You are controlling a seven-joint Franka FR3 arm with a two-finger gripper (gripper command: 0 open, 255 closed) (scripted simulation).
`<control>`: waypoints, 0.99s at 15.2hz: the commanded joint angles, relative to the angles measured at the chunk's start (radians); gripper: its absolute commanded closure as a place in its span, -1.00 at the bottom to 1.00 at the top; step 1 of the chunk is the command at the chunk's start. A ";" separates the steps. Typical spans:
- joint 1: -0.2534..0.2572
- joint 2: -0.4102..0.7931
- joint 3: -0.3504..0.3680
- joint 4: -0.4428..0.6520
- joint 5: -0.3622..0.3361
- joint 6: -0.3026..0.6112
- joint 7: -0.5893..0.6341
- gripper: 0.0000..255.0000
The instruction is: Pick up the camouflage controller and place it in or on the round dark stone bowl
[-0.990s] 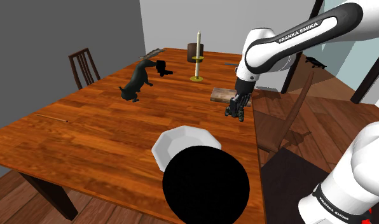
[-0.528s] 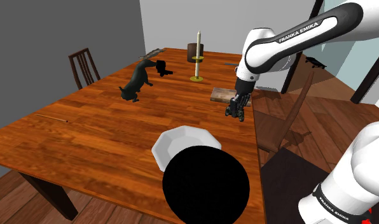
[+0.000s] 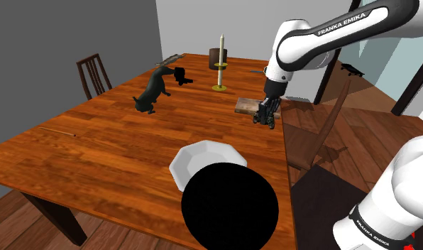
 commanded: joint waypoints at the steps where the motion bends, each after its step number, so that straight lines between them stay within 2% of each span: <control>1: 0.000 -0.013 0.003 0.018 -0.002 -0.031 0.007 1.00; 15: -0.002 -0.063 0.007 0.166 -0.013 -0.227 0.032 1.00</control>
